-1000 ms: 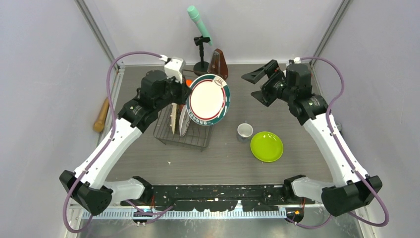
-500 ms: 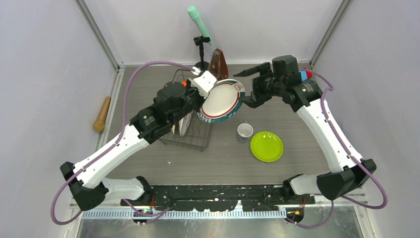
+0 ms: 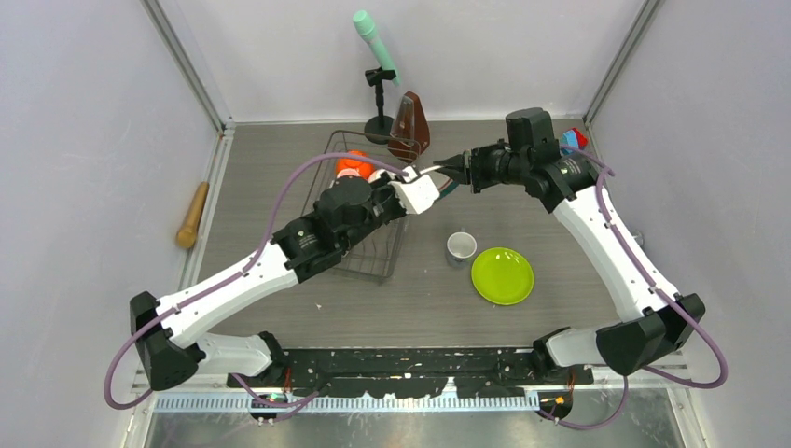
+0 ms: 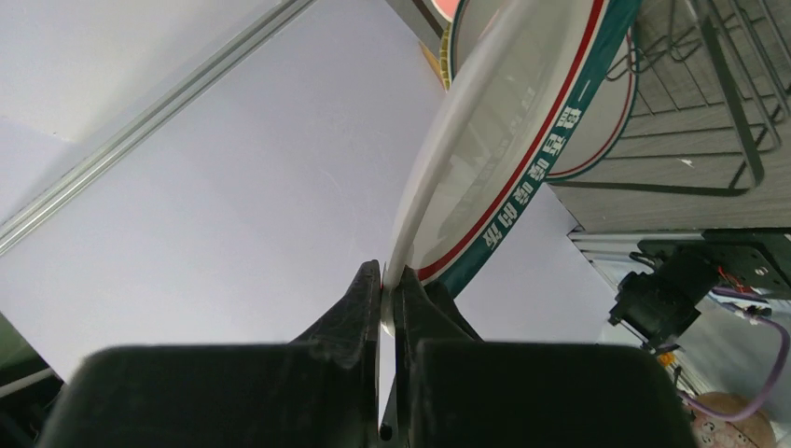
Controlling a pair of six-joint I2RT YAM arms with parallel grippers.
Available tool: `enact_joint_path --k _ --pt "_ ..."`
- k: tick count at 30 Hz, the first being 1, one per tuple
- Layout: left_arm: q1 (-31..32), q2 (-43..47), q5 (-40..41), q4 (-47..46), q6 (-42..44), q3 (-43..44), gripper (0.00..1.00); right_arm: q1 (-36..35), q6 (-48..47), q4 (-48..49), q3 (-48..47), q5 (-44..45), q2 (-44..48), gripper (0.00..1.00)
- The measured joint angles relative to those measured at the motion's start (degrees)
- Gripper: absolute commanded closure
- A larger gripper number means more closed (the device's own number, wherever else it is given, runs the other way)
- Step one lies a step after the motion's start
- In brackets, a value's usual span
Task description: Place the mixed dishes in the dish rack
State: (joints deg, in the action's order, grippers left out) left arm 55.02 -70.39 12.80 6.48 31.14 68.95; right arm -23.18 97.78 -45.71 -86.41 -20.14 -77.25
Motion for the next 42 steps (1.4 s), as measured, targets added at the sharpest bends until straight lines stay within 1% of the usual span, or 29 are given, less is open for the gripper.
enact_joint_path --k 2,3,4,7,8,12,17,21,26,29,32,35,37,42 --pt "0.02 0.0 0.39 -0.72 0.87 -0.57 0.8 0.07 1.31 2.25 0.76 -0.76 -0.04 1.0" --pt "0.04 -0.02 0.52 -0.94 0.85 -0.63 0.77 0.07 1.49 2.91 1.03 -0.9 -0.04 1.0" --pt "0.07 0.02 0.7 -1.07 0.76 -0.63 0.71 0.04 1.42 3.45 1.09 -0.94 -0.04 1.0" --pt "0.11 0.55 0.92 -2.36 -0.98 -0.61 0.38 0.04 -0.09 4.35 1.2 -0.44 -0.04 1.0" --pt "0.11 1.07 0.9 -2.25 -2.03 -0.55 0.31 0.04 -0.63 5.03 1.46 -0.33 -0.04 1.0" --pt "0.11 3.91 0.42 1.05 -7.72 2.27 0.28 0.04 -2.25 10.4 4.0 -0.72 -0.02 1.0" --pt "0.11 7.85 -2.99 9.88 -20.85 10.05 0.22 0.04 -5.75 22.21 10.51 -3.93 -0.02 1.0" --pt "0.09 10.12 -3.58 17.4 -29.49 14.84 0.19 0.04 -8.92 33.11 15.93 -9.97 -0.02 1.0" --pt "-0.98 10.51 -1.99 25.44 -35.23 17.11 0.19 0.04 -12.85 41.48 20.39 -17.05 0.0 1.0" --pt "-4.28 9.7 -1.07 29.97 -37.68 17.07 0.19 -0.02 -15.58 43.87 22.75 -19.85 0.0 1.0" --pt "-10.71 9.35 -1.73 32.24 -40.35 15.98 0.2 -0.26 -18.27 44.72 24.46 -21.55 0.0 1.0" --pt "-18.64 9.46 -4.22 33.31 -43.17 14.08 0.2 -0.96 -20.35 45.75 25.49 -22.53 -0.02 1.0" --pt "-22.43 9.53 -5.16 33.59 -44.61 12.72 0.2 -1.92 -21.24 46.93 25.53 -23.23 -0.2 1.0" --pt "-24.94 10.62 -6.54 33.75 -46.27 10.34 0.2 -3.91 -23.34 49.77 25.33 -25.05 -1.51 1.0"
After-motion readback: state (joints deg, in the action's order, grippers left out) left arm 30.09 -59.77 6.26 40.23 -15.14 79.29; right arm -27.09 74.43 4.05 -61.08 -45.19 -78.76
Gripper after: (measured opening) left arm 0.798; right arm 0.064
